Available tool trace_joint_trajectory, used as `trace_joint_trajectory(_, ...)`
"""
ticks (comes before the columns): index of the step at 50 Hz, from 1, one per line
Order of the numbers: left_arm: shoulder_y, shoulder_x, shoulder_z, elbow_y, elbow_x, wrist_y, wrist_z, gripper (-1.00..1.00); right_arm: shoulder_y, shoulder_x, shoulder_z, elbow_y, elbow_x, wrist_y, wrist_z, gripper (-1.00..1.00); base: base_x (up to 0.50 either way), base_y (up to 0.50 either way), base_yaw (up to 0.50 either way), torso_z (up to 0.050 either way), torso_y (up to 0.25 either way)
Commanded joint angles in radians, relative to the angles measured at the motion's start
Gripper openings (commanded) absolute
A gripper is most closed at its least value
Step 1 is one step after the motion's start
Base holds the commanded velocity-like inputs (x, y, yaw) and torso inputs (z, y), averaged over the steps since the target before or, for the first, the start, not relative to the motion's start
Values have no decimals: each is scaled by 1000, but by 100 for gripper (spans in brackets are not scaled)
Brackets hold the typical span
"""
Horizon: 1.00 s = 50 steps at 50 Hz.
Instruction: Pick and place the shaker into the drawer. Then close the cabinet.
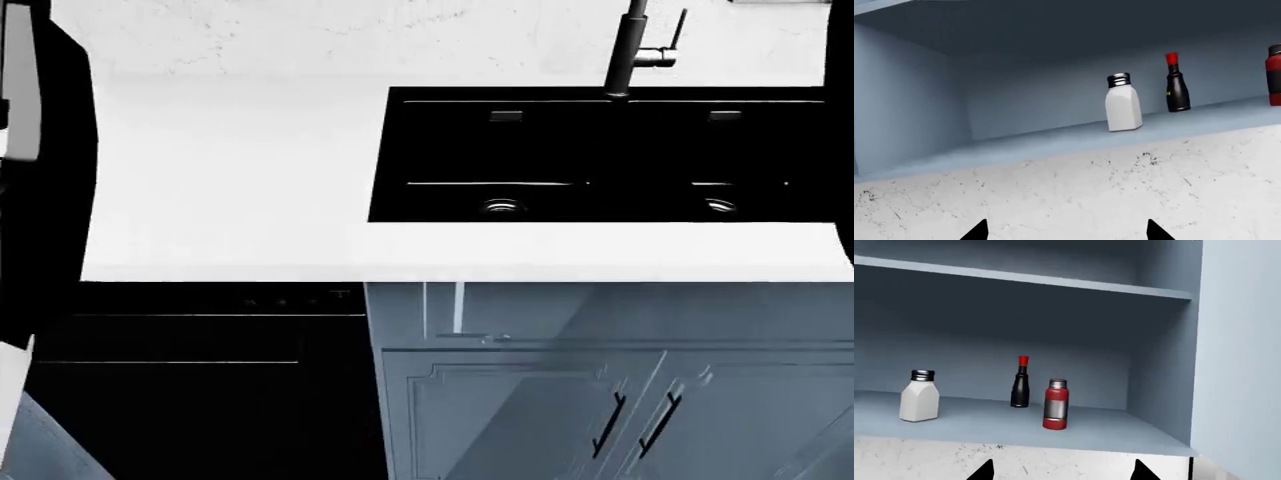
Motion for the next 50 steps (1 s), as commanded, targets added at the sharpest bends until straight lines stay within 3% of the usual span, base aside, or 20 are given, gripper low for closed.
trace_joint_trajectory(1, -131, 31, -48, -153, -13, -22, 34, 100, 146, -14, -181, 171, 145, 27, -44, 100, 0, 0, 0, 50, 21)
trace_joint_trajectory(9, -163, 50, -132, -153, -17, 12, 45, 100, 147, -14, -170, 138, 126, 53, -38, 100, 0, 0, 0, 13, 4)
trace_joint_trajectory(19, -233, 64, -146, -153, 2, 37, 72, 100, 147, -14, -202, 123, 150, 55, -48, 100, 11, 0, 0, 0, 0)
trace_joint_trajectory(50, -188, 50, -146, -153, 20, 70, 21, 100, 146, -14, -373, 170, 306, -9, -68, 100, 497, -64, 0, 0, 0)
